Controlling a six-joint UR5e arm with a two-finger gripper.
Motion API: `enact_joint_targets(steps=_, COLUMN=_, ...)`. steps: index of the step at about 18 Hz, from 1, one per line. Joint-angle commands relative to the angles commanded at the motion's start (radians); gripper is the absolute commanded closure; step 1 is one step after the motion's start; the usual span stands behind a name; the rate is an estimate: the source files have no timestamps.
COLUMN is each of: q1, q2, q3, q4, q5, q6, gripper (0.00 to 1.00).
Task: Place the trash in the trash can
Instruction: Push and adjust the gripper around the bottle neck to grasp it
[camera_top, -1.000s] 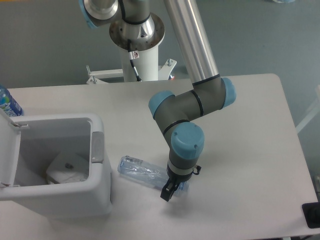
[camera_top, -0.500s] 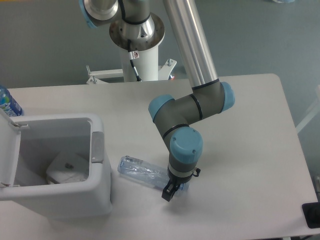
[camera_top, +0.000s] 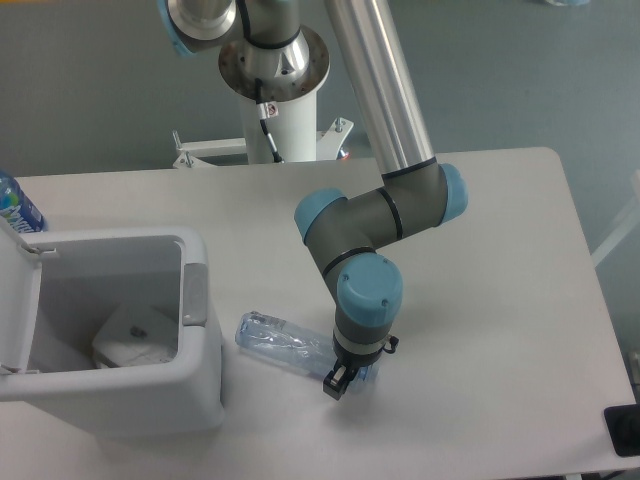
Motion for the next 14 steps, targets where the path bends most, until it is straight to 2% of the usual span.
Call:
enact_joint_targets(steps=4, q1=-0.002, q2=0.003, q3=-0.003, q4=0.000, q5=0.000, q6=0.000, gripper=0.23)
enact_joint_targets(steps=7, q1=-0.002, q2=0.002, q3=-0.006, q4=0.000, q5=0.000, q6=0.000, gripper=0.28)
enact_joint_targets(steps=14, q1=-0.006, q2=0.003, q3=-0.009, q4=0.000, q5=0.002, q6=0.000, gripper=0.33)
